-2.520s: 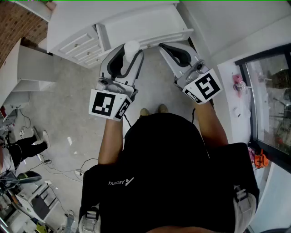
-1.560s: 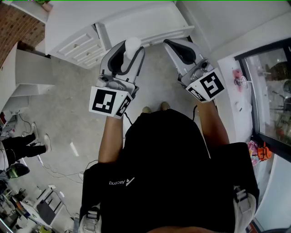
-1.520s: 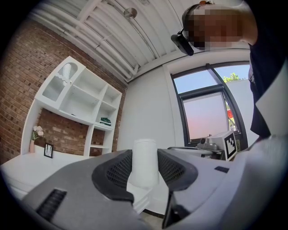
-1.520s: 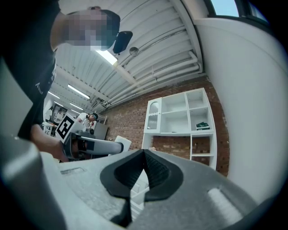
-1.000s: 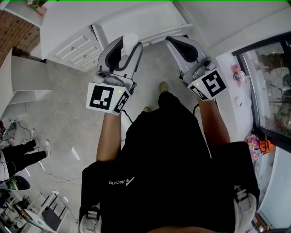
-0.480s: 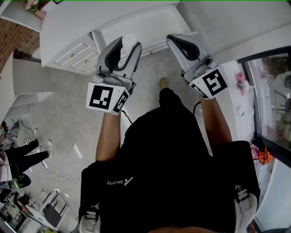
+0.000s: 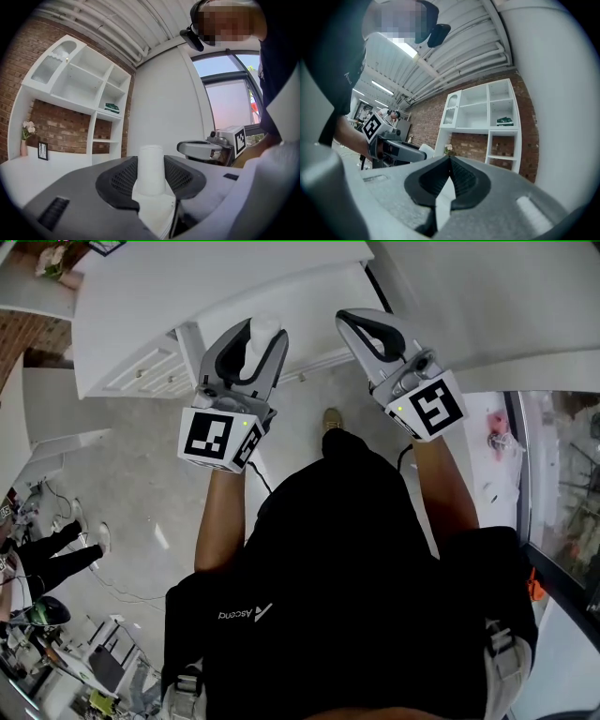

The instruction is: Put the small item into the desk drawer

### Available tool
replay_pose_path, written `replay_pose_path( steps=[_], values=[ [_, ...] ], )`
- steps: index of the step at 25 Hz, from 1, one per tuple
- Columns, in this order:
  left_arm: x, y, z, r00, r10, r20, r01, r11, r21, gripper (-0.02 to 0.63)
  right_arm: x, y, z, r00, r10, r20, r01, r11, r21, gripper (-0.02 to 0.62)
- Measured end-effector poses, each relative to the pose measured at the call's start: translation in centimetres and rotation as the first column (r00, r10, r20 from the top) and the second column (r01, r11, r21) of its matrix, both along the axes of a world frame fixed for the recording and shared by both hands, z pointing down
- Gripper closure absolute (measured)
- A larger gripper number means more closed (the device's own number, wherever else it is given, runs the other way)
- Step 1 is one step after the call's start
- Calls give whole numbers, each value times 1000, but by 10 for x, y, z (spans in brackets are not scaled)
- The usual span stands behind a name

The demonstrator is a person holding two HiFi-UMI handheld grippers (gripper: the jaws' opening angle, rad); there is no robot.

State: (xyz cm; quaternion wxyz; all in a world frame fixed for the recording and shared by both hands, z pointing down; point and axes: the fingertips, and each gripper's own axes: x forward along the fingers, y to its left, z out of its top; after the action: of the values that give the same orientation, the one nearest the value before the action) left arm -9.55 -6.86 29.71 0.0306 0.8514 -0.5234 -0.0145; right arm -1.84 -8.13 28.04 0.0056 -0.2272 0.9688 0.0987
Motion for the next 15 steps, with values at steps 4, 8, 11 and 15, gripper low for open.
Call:
replay_pose_path(
  steps=[4,8,11,15],
  values=[
    [9,-44,20,1000,-18,25,20,998,-63,437,9,-46,7,1000,-20,-5,20,999,-39,595],
    [14,-81,39,998,-43,53,50,990,-130,437,17,-88,14,998,-58,4,59,998,-28,595],
    [20,-105,51,996,-43,73,55,983,-175,437,22,-112,22,997,-72,-12,71,996,-51,595],
    [19,-126,76,995,-37,91,59,965,-257,437,19,-132,37,996,-86,-16,84,993,-77,595]
  ],
)
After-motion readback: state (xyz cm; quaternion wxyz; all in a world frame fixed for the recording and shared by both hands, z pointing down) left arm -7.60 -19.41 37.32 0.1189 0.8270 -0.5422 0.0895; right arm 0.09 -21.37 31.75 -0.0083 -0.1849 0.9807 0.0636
